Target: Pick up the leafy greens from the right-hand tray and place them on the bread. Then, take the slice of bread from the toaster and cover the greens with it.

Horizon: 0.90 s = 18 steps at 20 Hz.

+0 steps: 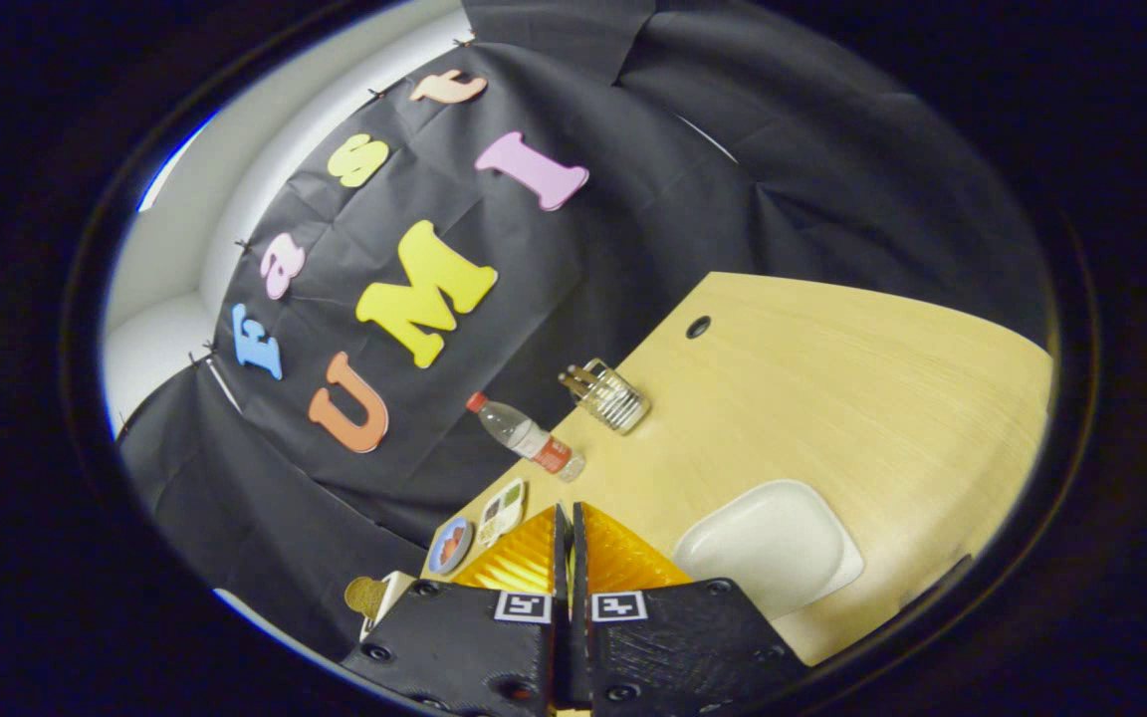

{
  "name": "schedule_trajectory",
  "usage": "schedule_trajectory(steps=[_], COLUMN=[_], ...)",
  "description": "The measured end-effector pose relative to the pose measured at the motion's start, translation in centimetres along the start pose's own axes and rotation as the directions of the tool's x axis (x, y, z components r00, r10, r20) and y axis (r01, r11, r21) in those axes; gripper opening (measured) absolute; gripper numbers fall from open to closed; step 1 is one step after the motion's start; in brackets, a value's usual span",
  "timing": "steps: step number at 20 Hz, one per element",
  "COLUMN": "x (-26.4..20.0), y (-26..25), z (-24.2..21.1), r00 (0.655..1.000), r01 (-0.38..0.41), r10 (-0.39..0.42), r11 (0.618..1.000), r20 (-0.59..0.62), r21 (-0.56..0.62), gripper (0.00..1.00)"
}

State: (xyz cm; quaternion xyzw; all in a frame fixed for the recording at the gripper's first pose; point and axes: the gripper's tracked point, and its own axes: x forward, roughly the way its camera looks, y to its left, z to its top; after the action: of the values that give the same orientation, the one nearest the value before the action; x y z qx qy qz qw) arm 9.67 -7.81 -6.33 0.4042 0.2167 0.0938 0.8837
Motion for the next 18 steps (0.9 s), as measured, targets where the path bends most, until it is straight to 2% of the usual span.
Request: schedule_trajectory(steps=[6,9,14,18], x=[1.4,3.2,5.7,7.1], y=[8.2,10.6,11.9,9.6], z=[-5.0,-8.8,-14.0,-15.3], r00=[0.993,0.985,0.967,0.969], r01=[-0.113,-0.154,-0.188,-0.151], r10=[0.110,0.148,0.186,0.157], r11=[0.991,0.986,0.982,0.987], r20=[-0.046,-0.087,-0.172,-0.191], r21=[-0.071,-0.070,0.005,0.046], gripper=[0.00,0.00,0.00,0.00])
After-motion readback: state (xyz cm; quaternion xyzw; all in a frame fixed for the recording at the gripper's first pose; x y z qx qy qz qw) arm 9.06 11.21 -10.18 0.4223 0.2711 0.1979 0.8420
